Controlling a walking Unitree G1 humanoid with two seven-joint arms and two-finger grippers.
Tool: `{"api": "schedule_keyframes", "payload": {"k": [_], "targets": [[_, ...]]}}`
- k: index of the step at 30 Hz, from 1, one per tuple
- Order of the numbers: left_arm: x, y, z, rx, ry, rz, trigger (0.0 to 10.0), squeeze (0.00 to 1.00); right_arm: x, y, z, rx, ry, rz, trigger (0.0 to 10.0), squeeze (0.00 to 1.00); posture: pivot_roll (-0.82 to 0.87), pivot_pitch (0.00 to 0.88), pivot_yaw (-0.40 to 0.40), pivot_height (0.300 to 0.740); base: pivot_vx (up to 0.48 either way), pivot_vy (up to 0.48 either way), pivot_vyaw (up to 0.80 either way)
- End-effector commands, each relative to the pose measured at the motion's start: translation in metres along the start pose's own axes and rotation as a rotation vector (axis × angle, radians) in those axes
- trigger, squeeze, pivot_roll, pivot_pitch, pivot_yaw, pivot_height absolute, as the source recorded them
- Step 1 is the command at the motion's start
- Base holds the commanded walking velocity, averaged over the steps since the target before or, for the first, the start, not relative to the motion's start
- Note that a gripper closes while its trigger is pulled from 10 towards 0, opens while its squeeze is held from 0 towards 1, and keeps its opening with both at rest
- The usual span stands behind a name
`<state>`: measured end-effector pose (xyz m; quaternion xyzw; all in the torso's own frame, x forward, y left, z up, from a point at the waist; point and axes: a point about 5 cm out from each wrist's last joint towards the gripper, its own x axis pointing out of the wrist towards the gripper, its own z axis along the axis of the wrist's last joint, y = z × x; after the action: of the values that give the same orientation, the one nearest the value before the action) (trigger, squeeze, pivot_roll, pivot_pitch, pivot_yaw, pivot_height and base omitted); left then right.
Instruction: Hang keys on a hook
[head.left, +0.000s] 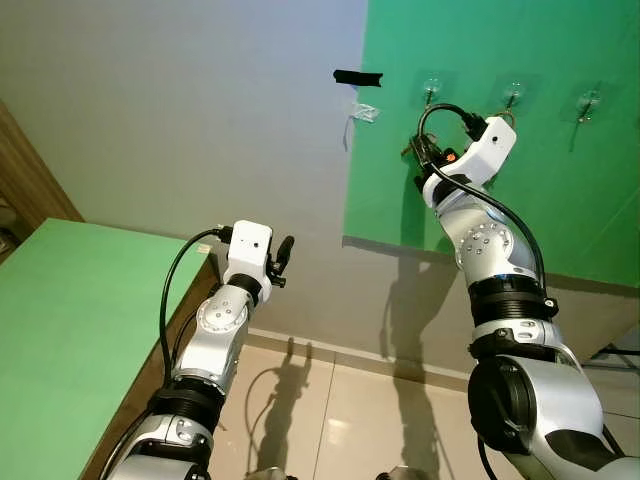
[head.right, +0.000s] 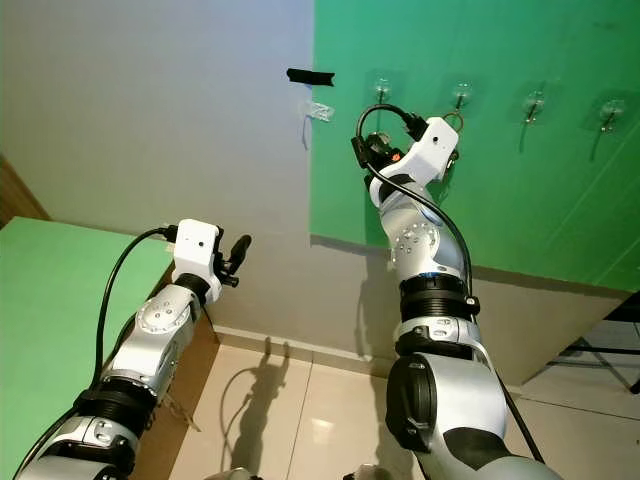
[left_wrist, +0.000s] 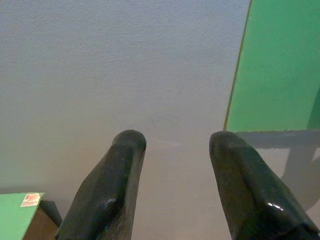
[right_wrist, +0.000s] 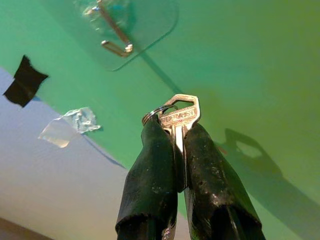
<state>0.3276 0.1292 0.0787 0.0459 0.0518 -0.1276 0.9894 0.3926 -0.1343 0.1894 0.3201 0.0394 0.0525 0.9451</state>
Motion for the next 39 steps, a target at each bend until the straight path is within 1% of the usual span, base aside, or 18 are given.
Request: {"api": "schedule_keyframes", "payload": {"k": [1, 6, 7, 9, 10, 12, 14, 15, 16, 17, 18, 19, 27, 33, 39], "targets": [[0.001, 0.000, 0.003, 0.015, -0.002, -0.002, 10.0, 0.00, 0.001, 0.008, 0.005, -0.028, -0.008, 0.030, 0.0, 0.00, -0.09, 0.000, 0.038, 0.740, 0.000, 0.000, 0.00], [0.001, -0.001, 0.003, 0.013, -0.002, -0.001, 10.0, 0.00, 0.000, 0.015, 0.008, -0.131, -0.028, 0.066, 0.0, 0.00, -0.10, 0.000, 0.038, 0.740, 0.000, 0.000, 0.00], [0.001, -0.001, 0.003, 0.013, -0.002, -0.001, 10.0, 0.00, 0.000, 0.015, 0.008, -0.131, -0.028, 0.066, 0.0, 0.00, -0.10, 0.000, 0.038, 0.740, 0.000, 0.000, 0.00], [0.002, -0.001, 0.003, 0.012, -0.003, -0.003, 10.0, 0.00, -0.001, 0.019, 0.010, -0.216, -0.047, 0.089, 0.0, 0.00, -0.10, 0.000, 0.039, 0.740, 0.000, 0.000, 0.00], [0.002, -0.001, 0.003, 0.012, -0.003, -0.003, 10.0, 0.00, -0.001, 0.019, 0.010, -0.216, -0.047, 0.089, 0.0, 0.00, -0.10, 0.000, 0.039, 0.740, 0.000, 0.000, 0.00], [0.002, -0.001, 0.003, 0.012, -0.003, -0.004, 10.0, 0.00, -0.002, 0.022, 0.011, -0.283, -0.065, 0.107, 0.0, 0.00, -0.10, 0.000, 0.040, 0.740, 0.000, 0.000, 0.00], [0.002, -0.002, 0.003, 0.013, -0.004, -0.004, 10.0, 0.00, -0.002, 0.024, 0.012, -0.313, -0.076, 0.118, 0.0, 0.00, -0.10, 0.000, 0.040, 0.740, 0.000, 0.000, 0.00], [0.002, -0.002, 0.003, 0.013, -0.004, -0.004, 10.0, 0.00, -0.002, 0.024, 0.012, -0.313, -0.076, 0.118, 0.0, 0.00, -0.10, 0.000, 0.040, 0.740, 0.000, 0.000, 0.00], [0.002, -0.002, 0.003, 0.012, -0.004, -0.006, 10.0, 0.00, -0.003, 0.025, 0.014, -0.392, -0.104, 0.118, 0.0, 0.00, -0.10, 0.000, 0.042, 0.740, 0.000, 0.000, 0.00], [0.002, -0.002, 0.003, 0.012, -0.004, -0.006, 10.0, 0.00, -0.003, 0.025, 0.014, -0.392, -0.104, 0.118, 0.0, 0.00, -0.10, 0.000, 0.042, 0.740, 0.000, 0.000, 0.00], [0.002, -0.003, 0.003, 0.012, -0.004, -0.007, 10.0, 0.00, -0.004, 0.025, 0.015, -0.456, -0.125, 0.116, 0.0, 0.00, -0.10, 0.000, 0.041, 0.740, 0.000, 0.000, 0.00], [0.002, -0.003, 0.003, 0.012, -0.003, -0.008, 10.0, 0.00, -0.004, 0.024, 0.016, -0.476, -0.133, 0.113, 0.0, 0.00, -0.10, 0.000, 0.041, 0.740, 0.000, 0.000, 0.00], [0.001, -0.003, 0.002, 0.010, -0.002, -0.008, 10.0, 0.00, -0.003, 0.021, 0.021, -0.527, -0.174, 0.086, 0.0, 0.00, -0.10, 0.000, 0.039, 0.740, 0.000, 0.000, 0.00], [0.001, -0.003, 0.002, 0.009, -0.002, -0.007, 10.0, 0.00, -0.003, 0.018, 0.030, -0.568, -0.238, 0.054, 0.0, 0.00, -0.10, 0.000, 0.038, 0.740, 0.000, 0.000, 0.00], [0.001, -0.003, 0.002, 0.008, -0.002, -0.007, 10.0, 0.00, -0.003, 0.017, 0.030, -0.569, -0.239, 0.051, 0.0, 0.00, -0.10, 0.000, 0.038, 0.740, 0.000, 0.000, 0.00]]}}
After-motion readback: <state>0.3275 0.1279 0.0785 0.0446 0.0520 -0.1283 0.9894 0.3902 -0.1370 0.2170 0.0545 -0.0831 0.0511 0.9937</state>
